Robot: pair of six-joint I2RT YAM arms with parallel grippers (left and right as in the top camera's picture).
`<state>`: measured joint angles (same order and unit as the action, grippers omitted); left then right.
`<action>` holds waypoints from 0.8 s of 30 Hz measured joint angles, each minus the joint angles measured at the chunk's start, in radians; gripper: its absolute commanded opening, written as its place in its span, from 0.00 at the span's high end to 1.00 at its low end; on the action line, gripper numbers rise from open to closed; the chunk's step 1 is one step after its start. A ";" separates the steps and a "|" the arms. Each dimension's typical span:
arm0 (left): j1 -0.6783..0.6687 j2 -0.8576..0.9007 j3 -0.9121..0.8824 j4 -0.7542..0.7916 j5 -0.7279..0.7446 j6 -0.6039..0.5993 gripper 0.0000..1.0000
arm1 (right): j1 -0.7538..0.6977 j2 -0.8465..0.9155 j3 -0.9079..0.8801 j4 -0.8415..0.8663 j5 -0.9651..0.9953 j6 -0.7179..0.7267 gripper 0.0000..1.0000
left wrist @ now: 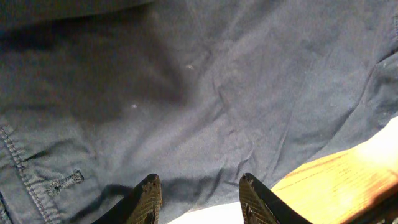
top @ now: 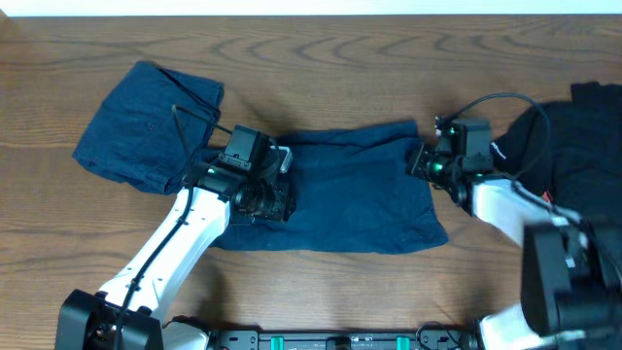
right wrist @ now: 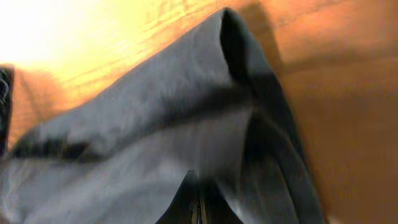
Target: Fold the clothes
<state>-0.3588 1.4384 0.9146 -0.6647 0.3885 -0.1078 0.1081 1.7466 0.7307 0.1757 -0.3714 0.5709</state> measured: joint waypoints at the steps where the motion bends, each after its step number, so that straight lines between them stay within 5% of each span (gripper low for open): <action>1: -0.003 0.002 0.000 0.004 0.000 0.000 0.57 | 0.000 0.039 -0.001 0.084 -0.010 0.032 0.99; 5: -0.025 0.030 0.000 0.019 0.000 0.000 0.57 | 0.000 0.148 0.013 0.245 -0.013 0.143 0.99; 12: -0.061 0.112 -0.001 0.018 0.000 0.000 0.57 | -0.009 0.243 0.188 0.100 0.012 0.195 0.99; 24: -0.062 0.117 -0.004 0.022 0.000 0.000 0.57 | -0.075 0.251 0.705 -0.794 0.199 -0.090 0.99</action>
<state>-0.4210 1.5558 0.9104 -0.6430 0.3882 -0.1078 0.0334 1.9972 1.4357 -0.6182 -0.1726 0.4805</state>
